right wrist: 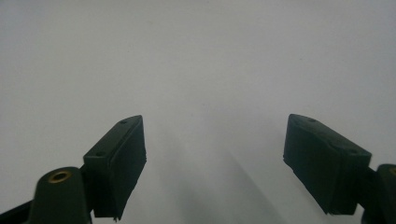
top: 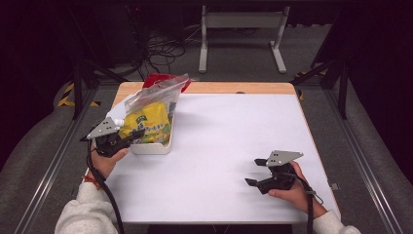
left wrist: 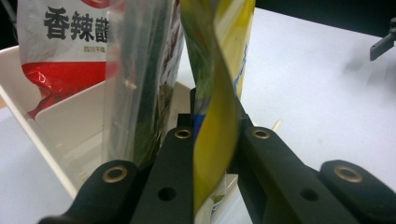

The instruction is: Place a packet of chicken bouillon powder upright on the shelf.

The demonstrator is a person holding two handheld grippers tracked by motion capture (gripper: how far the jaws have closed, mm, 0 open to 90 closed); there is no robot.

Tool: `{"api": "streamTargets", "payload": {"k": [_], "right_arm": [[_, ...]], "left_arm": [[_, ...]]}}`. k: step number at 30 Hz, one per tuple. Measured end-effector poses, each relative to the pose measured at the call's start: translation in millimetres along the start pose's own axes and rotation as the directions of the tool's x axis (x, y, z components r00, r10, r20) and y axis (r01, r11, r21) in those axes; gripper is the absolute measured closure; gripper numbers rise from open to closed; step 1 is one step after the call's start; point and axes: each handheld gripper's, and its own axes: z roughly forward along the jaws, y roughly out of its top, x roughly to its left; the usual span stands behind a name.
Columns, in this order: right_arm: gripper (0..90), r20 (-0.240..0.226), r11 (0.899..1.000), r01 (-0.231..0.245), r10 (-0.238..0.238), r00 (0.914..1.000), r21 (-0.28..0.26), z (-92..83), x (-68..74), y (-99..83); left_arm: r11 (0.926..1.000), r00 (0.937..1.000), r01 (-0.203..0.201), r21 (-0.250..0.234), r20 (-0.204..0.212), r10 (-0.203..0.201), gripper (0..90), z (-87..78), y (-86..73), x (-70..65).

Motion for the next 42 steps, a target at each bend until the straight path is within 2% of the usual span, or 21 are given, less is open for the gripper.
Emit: {"api": "streamTargets", "payload": {"k": [4, 6, 16, 20, 24, 29, 33, 42], "right_arm": [[20.8, 0.003, 1.000, 0.000, 0.000, 1.0000, -0.002, -0.4, 0.0, 0.2], [20.8, 0.005, 1.000, 0.001, -0.001, 1.0000, -0.001, -0.5, -0.1, 0.4], [20.8, 0.006, 1.000, 0.007, -0.007, 1.0000, -0.001, -0.5, 0.7, 1.6], [20.8, 0.007, 1.000, 0.011, -0.011, 0.9999, -0.004, -0.9, 0.8, 2.2], [20.7, 0.008, 1.000, 0.011, -0.011, 0.9999, -0.005, -1.2, 0.5, 2.3], [20.7, 0.007, 1.000, 0.013, -0.013, 0.9999, -0.007, -1.6, 0.5, 2.7], [20.7, 0.007, 1.000, 0.011, -0.011, 0.9999, -0.006, -1.7, -0.3, 2.5], [20.7, 0.005, 1.000, 0.018, -0.018, 0.9998, -0.008, -1.3, 0.3, 3.7]], "left_arm": [[1.0000, 1.0000, -0.005, -0.003, -0.004, 0.005, 87.8, 0.1, -1.1, 0.0], [0.9998, 0.9999, 0.013, -0.012, -0.005, -0.013, 87.9, 0.5, -3.8, 0.1], [0.9987, 0.9990, 0.035, -0.036, -0.026, -0.036, 87.3, 1.0, -7.5, -0.5], [0.9965, 0.9972, 0.062, -0.056, -0.038, -0.064, 84.7, 1.0, -9.9, -1.7], [0.9964, 0.9965, 0.062, -0.058, -0.053, -0.065, 83.3, 0.7, -9.5, -3.6], [0.9912, 0.9921, 0.092, -0.096, -0.076, -0.100, 76.3, -0.7, -10.6, -5.6], [0.9879, 0.9886, 0.101, -0.118, -0.100, -0.113, 71.0, -3.3, -10.3, -7.0], [0.9878, 0.9809, 0.076, -0.136, -0.168, -0.098, 63.4, -14.4, -6.6, -15.3]]}}
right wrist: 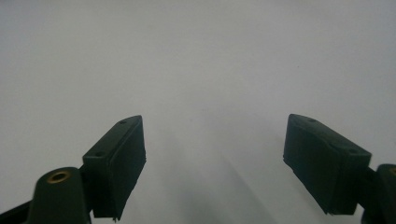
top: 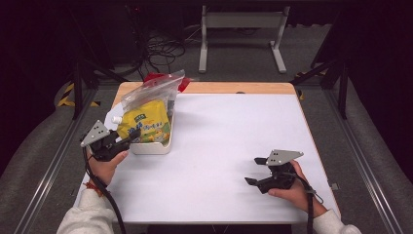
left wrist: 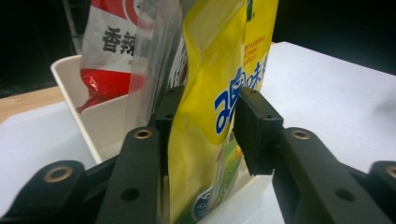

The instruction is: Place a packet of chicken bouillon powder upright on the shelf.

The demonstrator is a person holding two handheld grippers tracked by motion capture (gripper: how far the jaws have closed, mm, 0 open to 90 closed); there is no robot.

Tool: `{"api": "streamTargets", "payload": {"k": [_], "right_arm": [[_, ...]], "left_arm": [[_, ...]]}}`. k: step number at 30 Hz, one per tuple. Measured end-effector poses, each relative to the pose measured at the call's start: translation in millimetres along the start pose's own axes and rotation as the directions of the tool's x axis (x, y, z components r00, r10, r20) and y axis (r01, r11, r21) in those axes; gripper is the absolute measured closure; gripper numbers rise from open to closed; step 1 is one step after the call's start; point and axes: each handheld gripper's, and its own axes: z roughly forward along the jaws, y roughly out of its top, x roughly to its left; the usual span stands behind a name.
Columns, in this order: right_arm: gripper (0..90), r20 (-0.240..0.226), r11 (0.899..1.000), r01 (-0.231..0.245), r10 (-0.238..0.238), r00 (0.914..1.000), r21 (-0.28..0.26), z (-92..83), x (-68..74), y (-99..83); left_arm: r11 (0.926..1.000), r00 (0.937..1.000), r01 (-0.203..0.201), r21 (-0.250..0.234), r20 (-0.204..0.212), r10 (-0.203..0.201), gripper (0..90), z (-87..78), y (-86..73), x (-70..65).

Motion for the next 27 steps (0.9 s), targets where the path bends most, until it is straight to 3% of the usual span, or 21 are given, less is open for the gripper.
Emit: {"api": "streamTargets", "payload": {"k": [7, 9, 12, 16, 26, 27], "right_arm": [[20.7, 0.014, 1.000, 0.002, -0.002, 0.9999, -0.012, -2.6, -1.4, 1.5], [20.9, 0.025, 1.000, 0.003, -0.002, 0.9997, -0.019, -4.6, -1.8, 2.4], [20.9, 0.041, 1.000, 0.014, -0.013, 0.9991, -0.023, -6.4, -2.3, 3.3], [20.9, 0.047, 1.000, 0.014, -0.012, 0.9988, -0.026, -7.8, -2.9, 3.9], [20.9, 0.075, 0.999, 0.024, -0.021, 0.9970, -0.040, -13.9, -3.1, 4.6], [20.9, 0.078, 0.999, 0.023, -0.019, 0.9968, -0.042, -14.5, -3.2, 4.7]], "left_arm": [[0.9994, 0.9983, -0.009, -0.035, -0.058, 0.007, 53.3, -12.9, 4.4, -6.6], [0.9998, 0.9956, -0.006, -0.021, -0.094, 0.004, 43.0, -16.4, 5.2, -9.9], [0.9998, 0.9932, -0.013, -0.017, -0.116, 0.011, 37.8, -19.7, 5.0, -13.4], [0.9997, 0.9901, -0.023, -0.002, -0.138, 0.023, 30.9, -22.5, 4.6, -19.5], [0.9999, 0.9843, -0.003, 0.010, -0.177, 0.004, 16.9, -33.5, 0.3, -31.4], [1.0000, 0.9863, -0.003, 0.006, -0.165, 0.004, 16.2, -34.5, -0.4, -32.4]]}}
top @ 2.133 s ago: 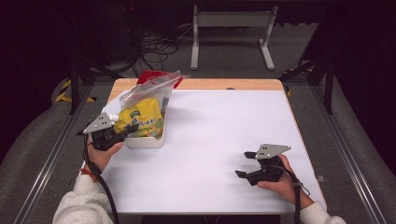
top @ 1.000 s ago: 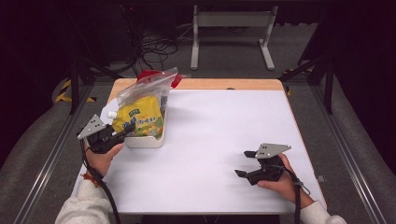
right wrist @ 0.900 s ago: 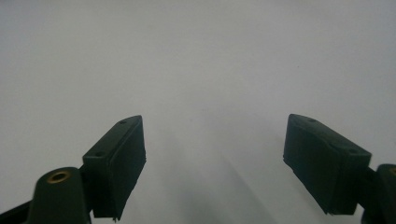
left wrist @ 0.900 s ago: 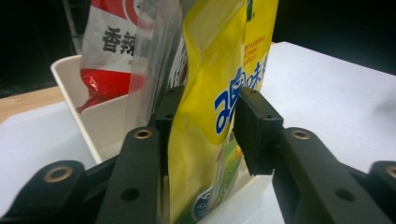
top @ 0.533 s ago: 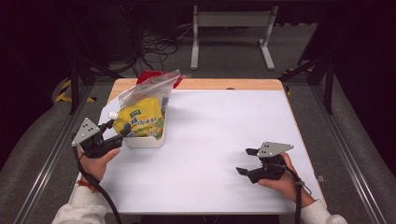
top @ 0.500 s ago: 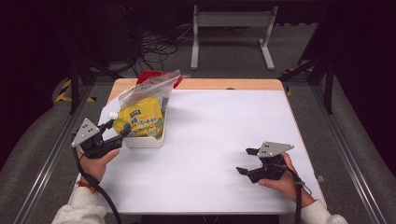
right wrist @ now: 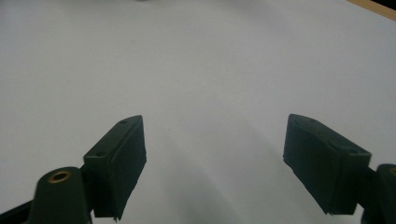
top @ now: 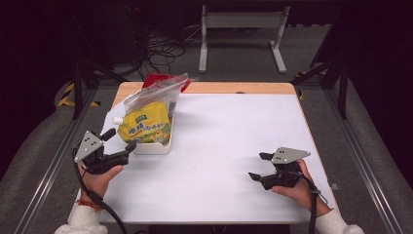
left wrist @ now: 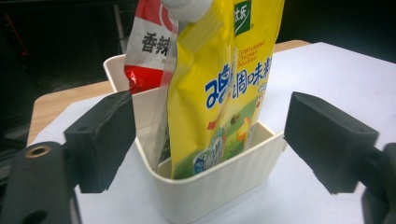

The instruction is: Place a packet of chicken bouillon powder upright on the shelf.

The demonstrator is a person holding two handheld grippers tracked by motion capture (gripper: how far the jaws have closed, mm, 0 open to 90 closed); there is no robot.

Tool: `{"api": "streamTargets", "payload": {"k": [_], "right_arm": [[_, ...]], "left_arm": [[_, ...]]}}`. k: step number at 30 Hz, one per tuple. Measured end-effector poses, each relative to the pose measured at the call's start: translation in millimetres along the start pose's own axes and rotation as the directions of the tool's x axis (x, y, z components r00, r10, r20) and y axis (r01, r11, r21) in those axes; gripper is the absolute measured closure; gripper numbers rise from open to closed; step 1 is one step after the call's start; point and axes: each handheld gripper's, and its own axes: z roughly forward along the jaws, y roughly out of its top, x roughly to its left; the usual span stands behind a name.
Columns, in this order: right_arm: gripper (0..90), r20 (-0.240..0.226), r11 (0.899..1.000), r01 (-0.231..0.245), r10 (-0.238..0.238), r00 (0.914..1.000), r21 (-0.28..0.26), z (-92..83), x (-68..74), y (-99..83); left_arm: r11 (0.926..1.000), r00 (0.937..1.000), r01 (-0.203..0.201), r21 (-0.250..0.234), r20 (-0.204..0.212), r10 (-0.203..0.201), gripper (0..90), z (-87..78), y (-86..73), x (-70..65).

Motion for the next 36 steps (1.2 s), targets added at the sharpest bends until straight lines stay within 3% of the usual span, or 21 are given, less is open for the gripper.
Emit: {"api": "streamTargets", "payload": {"k": [12, 17, 19, 25, 29, 36], "right_arm": [[20.4, 0.028, 1.000, 0.009, -0.009, 0.9996, -0.004, -4.9, 0.0, 0.3], [19.6, 0.046, 1.000, 0.015, -0.014, 0.9989, -0.011, -8.1, -0.2, 0.8], [19.2, 0.058, 1.000, 0.018, -0.018, 0.9982, -0.010, -9.6, -0.1, 0.7], [18.1, 0.075, 1.000, 0.023, -0.022, 0.9969, -0.011, -13.9, -1.0, 0.0], [16.3, 0.089, 1.000, 0.025, -0.024, 0.9958, -0.010, -16.0, -1.3, -1.5], [12.5, 0.121, 0.999, 0.034, -0.034, 0.9920, 0.008, -18.7, -1.5, -6.9]], "left_arm": [[0.9989, 0.9987, -0.037, 0.029, 0.036, 0.036, 11.8, -7.4, -3.6, -20.9], [0.9990, 0.9964, -0.031, 0.032, 0.080, 0.028, 10.8, -8.4, -6.0, -30.9], [0.9980, 0.9954, -0.046, 0.042, 0.086, 0.042, 10.9, -7.4, -6.9, -36.7], [0.9939, 0.9887, -0.086, 0.069, 0.129, 0.077, 10.3, -1.0, -10.0, -54.9], [0.9940, 0.9845, -0.082, 0.073, 0.161, 0.069, 10.6, 3.2, -12.0, -63.0], [0.9889, 0.9726, -0.112, 0.098, 0.215, 0.089, 10.1, 11.8, -18.3, -75.4]]}}
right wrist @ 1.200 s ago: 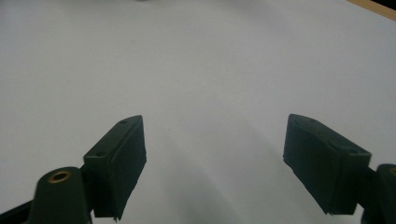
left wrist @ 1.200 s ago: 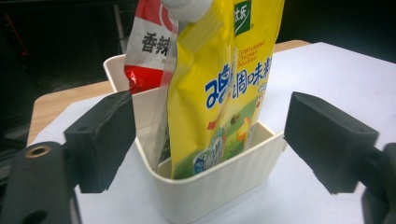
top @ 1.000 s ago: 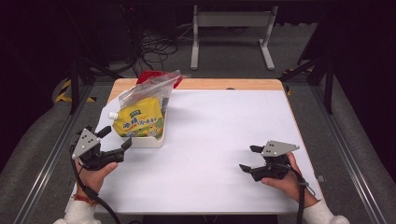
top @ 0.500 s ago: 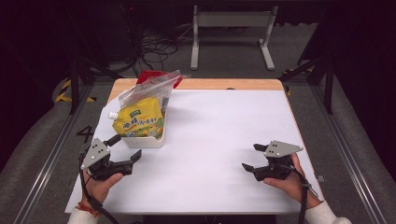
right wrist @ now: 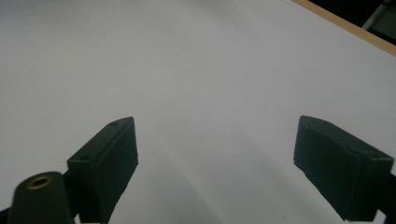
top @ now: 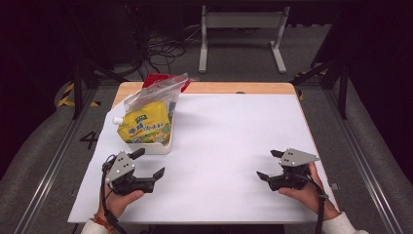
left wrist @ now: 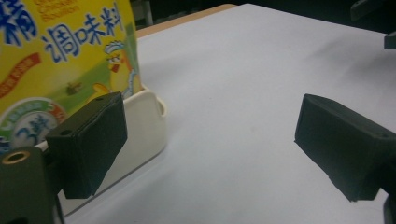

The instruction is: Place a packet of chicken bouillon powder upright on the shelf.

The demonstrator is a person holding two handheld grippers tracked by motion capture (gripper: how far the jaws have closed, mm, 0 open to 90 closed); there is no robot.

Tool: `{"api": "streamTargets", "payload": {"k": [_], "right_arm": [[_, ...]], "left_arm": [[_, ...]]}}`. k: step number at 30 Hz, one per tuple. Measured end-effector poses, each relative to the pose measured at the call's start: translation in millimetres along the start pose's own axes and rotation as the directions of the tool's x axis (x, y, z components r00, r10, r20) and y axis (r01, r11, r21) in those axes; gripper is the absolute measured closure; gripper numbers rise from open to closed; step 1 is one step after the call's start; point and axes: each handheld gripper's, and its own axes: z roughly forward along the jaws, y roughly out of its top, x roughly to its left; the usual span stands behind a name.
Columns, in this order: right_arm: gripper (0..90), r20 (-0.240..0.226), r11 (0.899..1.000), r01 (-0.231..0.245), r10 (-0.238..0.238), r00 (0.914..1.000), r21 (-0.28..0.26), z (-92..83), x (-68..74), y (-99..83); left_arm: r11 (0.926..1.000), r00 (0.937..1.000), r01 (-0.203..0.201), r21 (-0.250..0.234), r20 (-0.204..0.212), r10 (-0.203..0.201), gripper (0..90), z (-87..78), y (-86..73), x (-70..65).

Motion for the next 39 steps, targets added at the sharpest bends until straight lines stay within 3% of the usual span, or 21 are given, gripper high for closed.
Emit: {"api": "streamTargets", "payload": {"k": [6, 9, 10, 13, 21, 24, 29, 39], "right_arm": [[11.7, 0.024, 0.999, 0.029, -0.029, 0.9993, 0.021, -0.8, 1.1, -6.9], [10.9, 0.062, 0.998, 0.051, -0.054, 0.9966, 0.039, -3.2, 1.6, -12.0], [10.9, 0.070, 0.998, 0.053, -0.056, 0.9960, 0.041, -4.1, 1.3, -14.2], [10.1, 0.068, 0.999, 0.030, -0.032, 0.9971, 0.035, -6.7, -1.3, -21.8], [9.1, 0.073, 1.000, -0.014, 0.013, 0.9973, 0.003, -8.8, -6.0, -36.6], [8.8, 0.056, 1.000, -0.016, 0.016, 0.9983, 0.010, -7.5, -5.6, -39.2], [8.3, 0.051, 1.000, -0.013, 0.013, 0.9986, 0.010, -5.0, -4.3, -38.5], [9.0, 0.059, 1.000, 0.001, -0.002, 0.9983, 0.021, -2.7, 0.1, -36.9]], "left_arm": [[0.9986, 0.9982, -0.033, 0.042, 0.051, 0.031, 9.9, 12.2, -3.4, -8.6], [0.9973, 0.9965, -0.041, 0.060, 0.074, 0.037, 9.1, 21.1, -5.9, -13.4], [0.9952, 0.9957, -0.057, 0.080, 0.078, 0.051, 8.4, 24.6, -6.8, -15.2], [0.9950, 0.9952, -0.054, 0.084, 0.086, 0.046, 7.6, 30.9, -10.6, -18.7], [0.9761, 0.9878, -0.128, 0.175, 0.110, 0.110, 7.1, 45.3, -20.2, -27.8], [0.9781, 0.9886, -0.113, 0.175, 0.118, 0.093, 6.6, 48.0, -20.6, -26.7], [0.9703, 0.9859, -0.127, 0.206, 0.133, 0.101, 5.6, 52.2, -25.3, -28.2], [0.9726, 0.9887, -0.109, 0.205, 0.124, 0.085, 5.5, 52.3, -24.1, -26.4]]}}
